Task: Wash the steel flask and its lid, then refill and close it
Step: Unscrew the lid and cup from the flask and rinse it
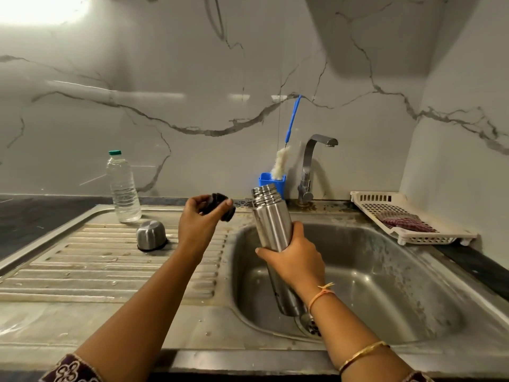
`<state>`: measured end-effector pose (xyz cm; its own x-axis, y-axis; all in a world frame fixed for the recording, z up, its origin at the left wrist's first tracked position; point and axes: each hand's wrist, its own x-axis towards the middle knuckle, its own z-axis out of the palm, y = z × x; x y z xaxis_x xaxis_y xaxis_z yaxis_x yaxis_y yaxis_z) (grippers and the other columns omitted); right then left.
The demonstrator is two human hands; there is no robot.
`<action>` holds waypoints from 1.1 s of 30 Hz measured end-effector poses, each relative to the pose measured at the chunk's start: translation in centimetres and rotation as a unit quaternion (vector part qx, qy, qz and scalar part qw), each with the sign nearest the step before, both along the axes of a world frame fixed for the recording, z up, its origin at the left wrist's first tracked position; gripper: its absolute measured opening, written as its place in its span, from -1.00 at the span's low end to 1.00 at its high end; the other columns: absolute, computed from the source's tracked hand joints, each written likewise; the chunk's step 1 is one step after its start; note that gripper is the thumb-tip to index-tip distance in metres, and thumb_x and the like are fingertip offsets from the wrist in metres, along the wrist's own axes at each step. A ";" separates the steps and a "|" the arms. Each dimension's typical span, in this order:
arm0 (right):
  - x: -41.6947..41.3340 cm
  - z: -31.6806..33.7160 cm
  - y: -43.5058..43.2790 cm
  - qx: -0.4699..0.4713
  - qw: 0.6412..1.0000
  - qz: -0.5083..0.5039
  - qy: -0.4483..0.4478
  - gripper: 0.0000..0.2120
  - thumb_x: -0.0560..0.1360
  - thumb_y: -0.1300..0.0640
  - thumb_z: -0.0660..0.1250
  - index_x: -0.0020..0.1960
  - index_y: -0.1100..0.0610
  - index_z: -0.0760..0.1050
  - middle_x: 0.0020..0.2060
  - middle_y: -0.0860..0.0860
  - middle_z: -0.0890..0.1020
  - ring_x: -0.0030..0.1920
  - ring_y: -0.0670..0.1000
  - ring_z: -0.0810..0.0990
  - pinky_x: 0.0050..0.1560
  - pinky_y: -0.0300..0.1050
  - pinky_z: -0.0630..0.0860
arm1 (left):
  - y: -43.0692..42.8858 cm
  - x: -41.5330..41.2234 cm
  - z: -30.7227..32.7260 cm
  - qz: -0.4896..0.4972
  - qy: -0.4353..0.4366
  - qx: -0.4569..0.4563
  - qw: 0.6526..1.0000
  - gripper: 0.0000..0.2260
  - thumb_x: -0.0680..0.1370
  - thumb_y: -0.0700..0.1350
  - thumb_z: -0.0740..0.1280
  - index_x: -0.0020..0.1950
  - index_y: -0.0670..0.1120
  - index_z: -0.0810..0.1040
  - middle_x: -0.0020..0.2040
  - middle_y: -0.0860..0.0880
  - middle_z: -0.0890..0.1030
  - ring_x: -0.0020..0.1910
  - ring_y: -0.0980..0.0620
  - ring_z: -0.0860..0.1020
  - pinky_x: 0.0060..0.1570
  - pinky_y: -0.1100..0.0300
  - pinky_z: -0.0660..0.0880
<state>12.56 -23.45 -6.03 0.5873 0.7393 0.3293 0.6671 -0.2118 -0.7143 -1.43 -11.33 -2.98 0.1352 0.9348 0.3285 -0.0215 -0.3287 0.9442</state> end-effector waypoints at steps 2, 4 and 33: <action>0.1 0.0 -0.1 -0.007 1.000 0.002 0.001 -0.34 0.29 -0.21 0.48 0.24 0.01 0.29 0.04 -0.02 0.60 -0.08 0.02 0.59 -0.17 -0.15 0.51 | 0.0 -1.4 -0.7 0.025 0.105 0.053 0.993 -0.49 0.37 0.06 0.51 0.23 -0.06 0.44 0.11 0.02 0.55 0.10 0.05 0.51 0.10 0.18 0.46; 0.2 0.0 -0.2 -0.011 1.000 0.000 0.006 -0.35 0.29 -0.22 0.48 0.24 0.01 0.30 0.03 -0.01 0.60 -0.15 -0.01 0.54 -0.21 -0.17 0.47 | 0.5 -3.3 -1.3 0.058 0.192 0.092 0.975 -0.47 0.36 0.08 0.52 0.24 -0.05 0.45 0.08 0.04 0.54 0.07 0.05 0.50 0.06 0.17 0.45; -0.2 0.0 -0.7 0.007 0.999 0.042 0.025 -0.33 0.28 -0.12 0.53 0.26 0.03 0.31 0.04 0.00 0.59 -0.12 0.00 0.54 -0.05 -0.08 0.53 | 4.2 -14.6 -3.3 0.031 0.379 0.030 0.924 -0.27 0.39 -0.09 0.53 0.48 -0.05 0.27 0.43 -0.16 0.29 0.36 -0.14 0.32 0.34 0.00 0.30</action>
